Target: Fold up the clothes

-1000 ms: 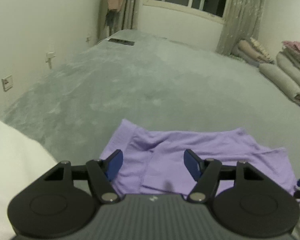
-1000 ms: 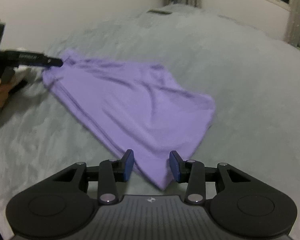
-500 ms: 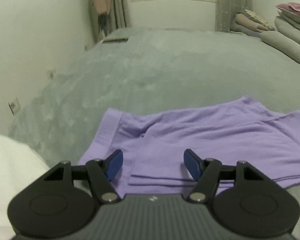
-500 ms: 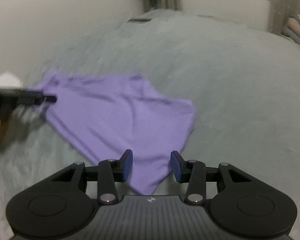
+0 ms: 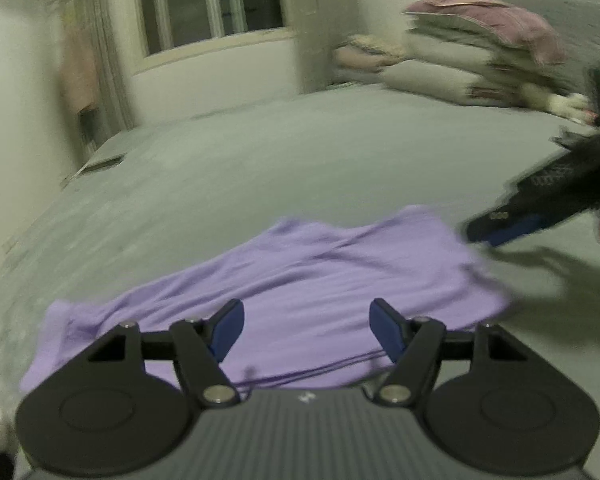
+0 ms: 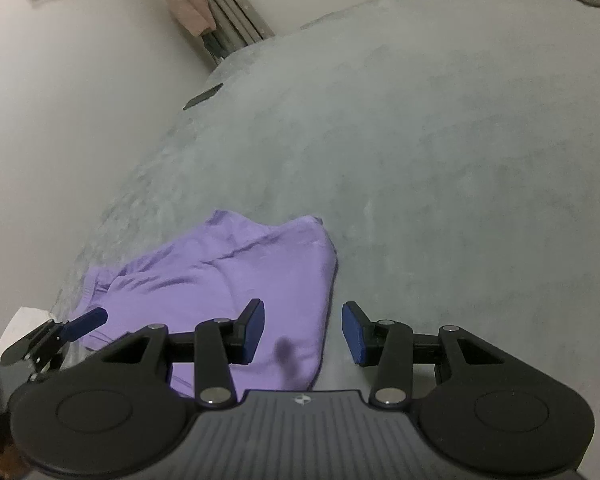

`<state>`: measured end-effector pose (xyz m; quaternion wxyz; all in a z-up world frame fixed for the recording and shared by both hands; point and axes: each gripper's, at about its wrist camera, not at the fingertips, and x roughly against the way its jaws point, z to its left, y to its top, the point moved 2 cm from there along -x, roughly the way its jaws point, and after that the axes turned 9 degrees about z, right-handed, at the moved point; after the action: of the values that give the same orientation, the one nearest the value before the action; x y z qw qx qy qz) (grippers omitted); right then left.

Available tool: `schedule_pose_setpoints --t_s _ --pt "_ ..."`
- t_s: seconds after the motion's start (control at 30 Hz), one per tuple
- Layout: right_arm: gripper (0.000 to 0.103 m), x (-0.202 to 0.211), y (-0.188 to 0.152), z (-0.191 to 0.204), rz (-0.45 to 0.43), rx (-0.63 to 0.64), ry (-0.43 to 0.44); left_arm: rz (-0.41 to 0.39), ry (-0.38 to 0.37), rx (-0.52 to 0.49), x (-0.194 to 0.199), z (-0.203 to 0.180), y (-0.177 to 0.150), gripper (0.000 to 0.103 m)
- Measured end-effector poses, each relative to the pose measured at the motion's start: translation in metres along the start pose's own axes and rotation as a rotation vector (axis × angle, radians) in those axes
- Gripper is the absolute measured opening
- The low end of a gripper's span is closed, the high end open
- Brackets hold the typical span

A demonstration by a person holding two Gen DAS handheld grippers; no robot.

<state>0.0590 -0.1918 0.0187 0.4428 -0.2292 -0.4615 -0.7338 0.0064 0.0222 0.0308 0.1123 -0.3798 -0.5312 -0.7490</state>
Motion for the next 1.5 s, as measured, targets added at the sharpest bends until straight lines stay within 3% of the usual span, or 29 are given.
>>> schedule_pose_setpoints --t_s 0.23,0.37,0.6,0.8,0.9,0.93,0.97,1.23,1.4,1.5 --pt "0.042 -0.022 0.013 0.005 0.025 0.008 0.021 -0.015 -0.124 -0.097 -0.014 -0.061 0.009 0.072" --pt "0.042 -0.026 0.031 -0.004 0.011 0.001 0.082 -0.011 -0.184 -0.091 -0.021 -0.084 0.011 0.067" --pt "0.042 -0.044 0.047 -0.023 0.035 -0.034 0.129 0.012 -0.253 -0.067 -0.049 -0.104 0.016 0.040" --pt "0.040 -0.057 0.057 -0.030 0.037 -0.018 0.166 0.051 -0.253 -0.053 -0.064 -0.104 0.012 0.017" --pt "0.019 -0.068 0.064 -0.032 0.027 -0.012 0.162 0.059 -0.257 -0.038 -0.066 -0.100 0.010 0.010" --pt "0.011 -0.071 0.065 -0.033 0.022 -0.028 0.165 0.061 -0.261 -0.035 -0.066 -0.099 0.009 0.010" --pt "0.010 -0.074 0.065 -0.034 0.016 -0.045 0.169 0.063 -0.265 -0.031 -0.066 -0.098 0.008 0.009" --pt "0.008 -0.058 0.069 -0.017 -0.086 0.044 0.138 0.061 -0.292 -0.018 -0.062 -0.094 0.002 0.007" --pt "0.012 -0.065 0.065 -0.030 -0.070 -0.021 0.128 0.057 -0.284 -0.023 -0.059 -0.094 0.000 0.007" --pt "0.020 -0.067 0.064 -0.040 -0.050 -0.082 0.142 0.054 -0.280 -0.025 -0.058 -0.094 -0.002 0.008"
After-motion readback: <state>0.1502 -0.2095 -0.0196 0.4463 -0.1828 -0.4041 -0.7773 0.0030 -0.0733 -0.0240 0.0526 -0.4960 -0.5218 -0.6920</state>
